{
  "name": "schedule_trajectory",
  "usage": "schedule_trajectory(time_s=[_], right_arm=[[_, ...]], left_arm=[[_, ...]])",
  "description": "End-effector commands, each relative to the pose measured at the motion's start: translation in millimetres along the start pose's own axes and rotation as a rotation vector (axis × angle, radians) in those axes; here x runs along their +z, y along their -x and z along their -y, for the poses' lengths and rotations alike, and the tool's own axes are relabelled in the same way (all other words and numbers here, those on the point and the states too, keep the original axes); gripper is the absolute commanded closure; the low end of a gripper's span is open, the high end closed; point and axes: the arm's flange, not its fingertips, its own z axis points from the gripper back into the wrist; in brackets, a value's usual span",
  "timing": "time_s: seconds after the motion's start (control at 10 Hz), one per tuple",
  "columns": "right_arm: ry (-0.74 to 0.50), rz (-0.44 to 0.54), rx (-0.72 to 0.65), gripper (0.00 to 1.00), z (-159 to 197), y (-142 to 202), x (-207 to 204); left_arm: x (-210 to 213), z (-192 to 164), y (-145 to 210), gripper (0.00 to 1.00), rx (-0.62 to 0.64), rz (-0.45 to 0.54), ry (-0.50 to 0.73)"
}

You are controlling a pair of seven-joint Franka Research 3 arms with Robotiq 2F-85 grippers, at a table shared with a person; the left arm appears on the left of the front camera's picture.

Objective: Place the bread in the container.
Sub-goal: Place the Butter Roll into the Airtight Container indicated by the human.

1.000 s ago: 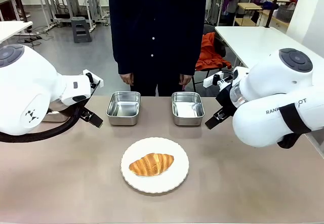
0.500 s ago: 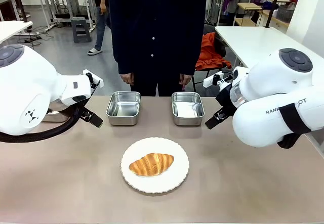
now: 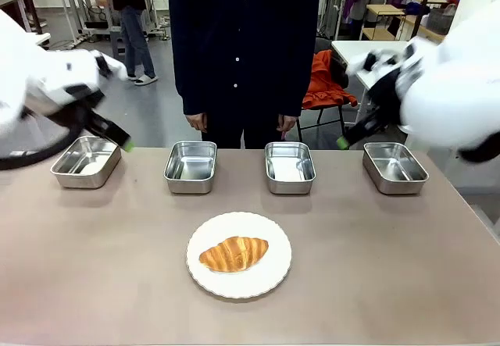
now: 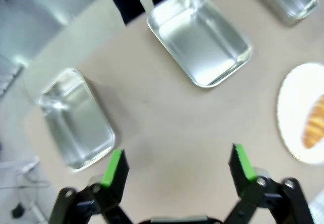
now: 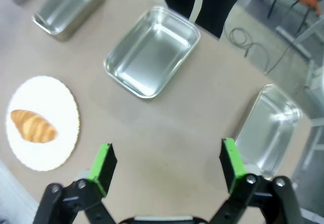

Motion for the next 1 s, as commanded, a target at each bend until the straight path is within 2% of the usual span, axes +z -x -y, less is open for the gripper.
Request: schedule_trajectory(time_s=[0.0, 0.2, 0.3, 0.4, 0.5, 0.6, 0.9], right_arm=[[-0.054, 0.047, -0.003, 0.00, 53, 11, 41], [-0.055, 0.080, -0.071, 0.00, 102, 33, 78], [-0.077, 0.057, -0.022, 0.00, 117, 44, 84], [-0.130, 0.084, 0.034, 0.00, 126, 52, 85], [-0.193, 0.155, 0.093, 0.00, 127, 58, 82], [-0.057, 0.066, -0.040, 0.00, 121, 52, 93], [-0.057, 0.066, -0.040, 0.00, 121, 52, 93]], left_arm=[[28, -44, 4, 0.00, -0.110, 0.003, 0.155], [57, -98, 35, 0.00, -0.280, 0.027, 0.318], [69, -118, 50, 0.00, -0.335, 0.042, 0.380], [78, -130, 61, 0.00, -0.374, 0.088, 0.366], [78, -132, 65, 0.00, -0.338, 0.182, 0.273], [78, -113, 63, 0.00, -0.333, 0.081, 0.345], [78, -113, 63, 0.00, -0.333, 0.081, 0.345]])
